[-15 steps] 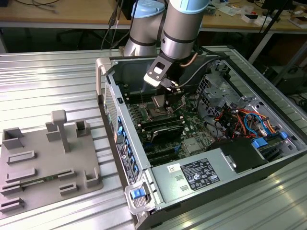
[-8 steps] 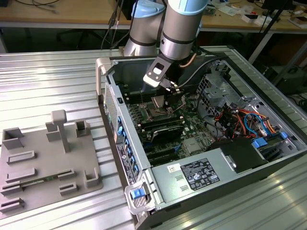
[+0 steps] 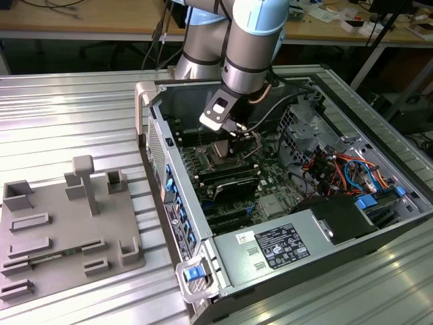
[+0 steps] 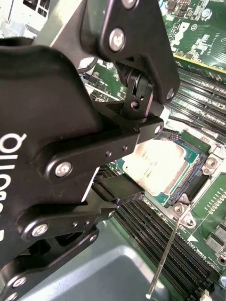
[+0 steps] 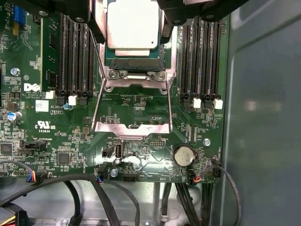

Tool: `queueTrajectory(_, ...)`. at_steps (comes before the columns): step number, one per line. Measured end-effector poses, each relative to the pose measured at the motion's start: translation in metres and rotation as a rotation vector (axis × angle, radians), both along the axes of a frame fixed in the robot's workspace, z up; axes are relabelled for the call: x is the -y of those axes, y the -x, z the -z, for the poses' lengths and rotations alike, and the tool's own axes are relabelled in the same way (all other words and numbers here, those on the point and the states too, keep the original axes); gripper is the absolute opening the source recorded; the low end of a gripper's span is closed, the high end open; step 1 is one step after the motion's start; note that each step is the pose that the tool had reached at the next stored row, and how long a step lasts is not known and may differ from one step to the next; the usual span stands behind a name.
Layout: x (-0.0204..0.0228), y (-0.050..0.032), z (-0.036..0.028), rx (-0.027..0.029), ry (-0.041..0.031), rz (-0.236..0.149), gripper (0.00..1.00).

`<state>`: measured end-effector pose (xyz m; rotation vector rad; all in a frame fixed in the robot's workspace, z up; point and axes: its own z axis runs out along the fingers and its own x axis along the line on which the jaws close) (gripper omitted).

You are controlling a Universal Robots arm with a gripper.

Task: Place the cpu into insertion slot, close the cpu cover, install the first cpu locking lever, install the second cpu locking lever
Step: 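Place the cpu into insertion slot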

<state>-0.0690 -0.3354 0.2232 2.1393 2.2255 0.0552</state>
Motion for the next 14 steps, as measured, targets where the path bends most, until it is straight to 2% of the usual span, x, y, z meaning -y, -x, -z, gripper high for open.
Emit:
queueTrajectory(1,-0.0011,0.0000,0.0019,-0.0012,0.0081,0.000,0.54)
queueTrajectory(2,-0.0017,0.0001,0.0020,-0.0011,0.0115,0.000,0.54)
queueTrajectory(4,-0.0017,0.0001,0.0021,-0.0012,0.0119,0.000,0.54)
queueTrajectory(6,-0.0019,0.0000,0.0023,-0.0010,0.0159,0.000,0.54)
queueTrajectory(9,-0.0024,0.0001,0.0025,-0.0010,0.0301,0.000,0.54)
queueTrajectory(14,-0.0029,-0.0002,0.0049,-0.0012,0.0307,0.000,0.54)
